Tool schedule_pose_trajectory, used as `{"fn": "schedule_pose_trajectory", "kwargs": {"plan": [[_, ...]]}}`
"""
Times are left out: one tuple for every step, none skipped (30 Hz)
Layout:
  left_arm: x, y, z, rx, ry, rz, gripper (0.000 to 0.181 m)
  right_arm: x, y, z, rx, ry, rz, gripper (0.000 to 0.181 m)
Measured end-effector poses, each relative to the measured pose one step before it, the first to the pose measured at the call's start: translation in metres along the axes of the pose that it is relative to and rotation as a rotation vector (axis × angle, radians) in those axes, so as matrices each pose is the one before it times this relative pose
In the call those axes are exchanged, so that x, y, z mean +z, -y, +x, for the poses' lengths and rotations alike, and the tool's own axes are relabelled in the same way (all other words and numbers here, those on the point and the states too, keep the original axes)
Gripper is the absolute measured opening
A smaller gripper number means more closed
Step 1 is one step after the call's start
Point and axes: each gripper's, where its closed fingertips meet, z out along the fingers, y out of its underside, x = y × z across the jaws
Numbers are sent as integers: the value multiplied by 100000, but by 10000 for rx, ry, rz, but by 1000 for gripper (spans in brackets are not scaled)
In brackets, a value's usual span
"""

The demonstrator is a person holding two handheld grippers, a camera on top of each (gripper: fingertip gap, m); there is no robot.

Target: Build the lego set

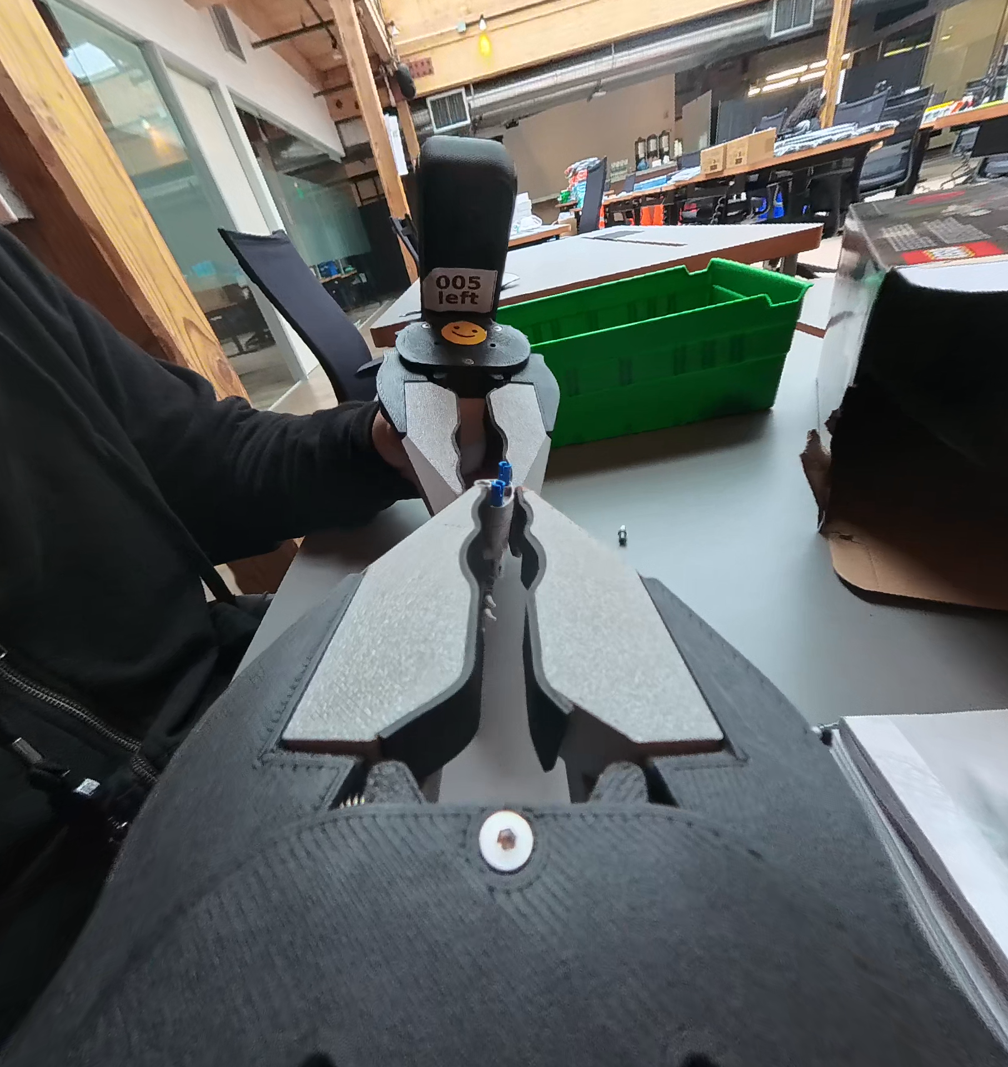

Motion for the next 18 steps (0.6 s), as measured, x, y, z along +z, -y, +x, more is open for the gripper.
{"fn": "schedule_pose_trajectory", "kwargs": {"plan": [[38, -59, 14, -40, -44, -5, 15, 111, -104, -95, 18, 65, -57, 5], [47, -34, 117, -91, -126, 0, 15, 99, -128, -37, 18, 26, -60, 6], [45, 22, 196, -126, -183, 39, 15, 86, -116, -5, 26, 12, -62, 6], [59, -46, 184, -157, -191, -1, 15, 63, -35, -75, 40, 63, -20, 7], [50, -98, 79, -167, -129, -34, 15, 66, -85, -68, 52, 63, -44, 8], [32, -47, -17, -118, -52, -10, 15, 80, -129, -31, 63, 44, -66, 9], [9, 15, -9, -54, -36, 25, 15, 106, -133, -57, 79, 73, -67, 11], [-32, 79, 26, -41, -30, 50, 15, 137, -165, -84, 93, 92, -80, 13], [-17, 70, 43, -34, -33, 35, 15, 147, -182, -41, 89, 54, -84, 14], [-11, 70, 94, -17, -50, 28, 15, 172, -195, 36, 75, 6, -81, 14], [-1, 22, 21, 4, 1, 8, 15, 175, -129, -18, 72, 41, -48, 14], [21, -89, -93, 20, 68, -47, 15, 105, -90, -84, 40, 70, -36, 11], [27, -92, -51, -15, 14, -42, 15, 15, -109, 3, -61, 1, -28, 11], [41, -87, -30, -46, -4, -32, 15, -16, -89, 57, -24, -27, 5, 11], [51, -40, -103, -25, 49, -9, 15, -27, -78, 91, 67, -27, -39, 11], [47, -38, -75, 12, 58, -10, 15, -27, -51, 49, 7, -20, -57, 11], [29, -23, 12, 130, 46, -16, 15, -8, -28, -97, -54, 36, -25, 10], [-26, -58, 110, 227, -1, -19, 15, 31, -3, -78, 16, 37, -2, 10]]}}
